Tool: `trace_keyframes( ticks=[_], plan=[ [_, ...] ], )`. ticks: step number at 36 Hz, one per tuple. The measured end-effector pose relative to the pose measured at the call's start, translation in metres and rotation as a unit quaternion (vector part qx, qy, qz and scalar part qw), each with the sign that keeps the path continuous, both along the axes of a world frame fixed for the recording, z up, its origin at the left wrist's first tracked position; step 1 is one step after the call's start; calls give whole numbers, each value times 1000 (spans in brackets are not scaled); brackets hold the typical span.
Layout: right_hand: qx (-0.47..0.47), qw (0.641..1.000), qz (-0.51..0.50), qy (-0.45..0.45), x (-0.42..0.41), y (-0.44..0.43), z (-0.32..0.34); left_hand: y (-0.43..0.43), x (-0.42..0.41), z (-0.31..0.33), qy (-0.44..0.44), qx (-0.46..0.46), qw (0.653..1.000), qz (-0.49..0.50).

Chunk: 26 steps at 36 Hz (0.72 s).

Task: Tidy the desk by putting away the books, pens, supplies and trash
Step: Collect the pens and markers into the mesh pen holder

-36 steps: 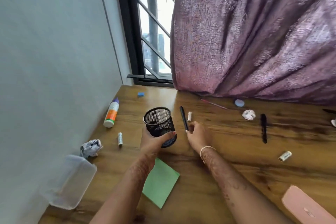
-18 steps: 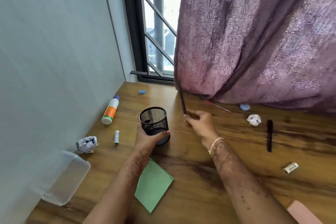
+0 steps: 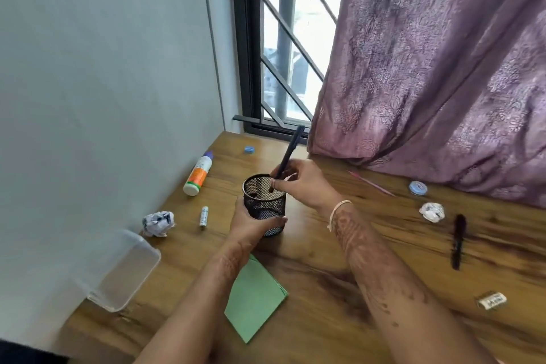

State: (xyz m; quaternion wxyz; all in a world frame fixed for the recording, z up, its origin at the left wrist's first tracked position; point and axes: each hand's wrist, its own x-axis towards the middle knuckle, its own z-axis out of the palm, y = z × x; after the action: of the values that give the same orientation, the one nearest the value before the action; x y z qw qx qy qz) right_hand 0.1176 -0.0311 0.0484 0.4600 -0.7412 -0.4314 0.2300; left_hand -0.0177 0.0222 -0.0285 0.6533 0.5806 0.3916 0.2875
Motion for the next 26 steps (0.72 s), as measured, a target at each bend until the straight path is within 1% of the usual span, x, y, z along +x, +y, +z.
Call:
trace_keyframes(
  ticks=[5,9,12,13,16,18,19,21,24,26],
  plan=[
    [1,1000,17,2,-1,15,-4,6,-6,-1,-10,-25,999,19],
    [-16,1000,26,-7,-4,31,-2,24,-6,-3,-6,-14,1000,16],
    [-12,1000,-8,-15,-3,47,2,40,-5,-4,-3,3,1000,7],
    [-3,999,-31,-5,-1,54,3,45,-5,-5,-3,8,1000,4],
    [34,989,-107,91,9,80,4,60,-2,-6,-10,9,1000,6],
    [40,981,-147,118,20,100,-1,69,1,-7,-19,0,1000,8],
    [32,981,-157,112,27,110,-5,74,2,-7,-23,-3,1000,8],
    [1,986,-154,63,39,128,-17,83,5,-6,-27,-10,1000,8],
    [-54,992,-109,-34,50,152,-34,97,6,-6,-33,-14,999,15],
    [-100,989,-60,-94,54,167,-47,104,7,-6,-39,-10,999,26]
  ],
)
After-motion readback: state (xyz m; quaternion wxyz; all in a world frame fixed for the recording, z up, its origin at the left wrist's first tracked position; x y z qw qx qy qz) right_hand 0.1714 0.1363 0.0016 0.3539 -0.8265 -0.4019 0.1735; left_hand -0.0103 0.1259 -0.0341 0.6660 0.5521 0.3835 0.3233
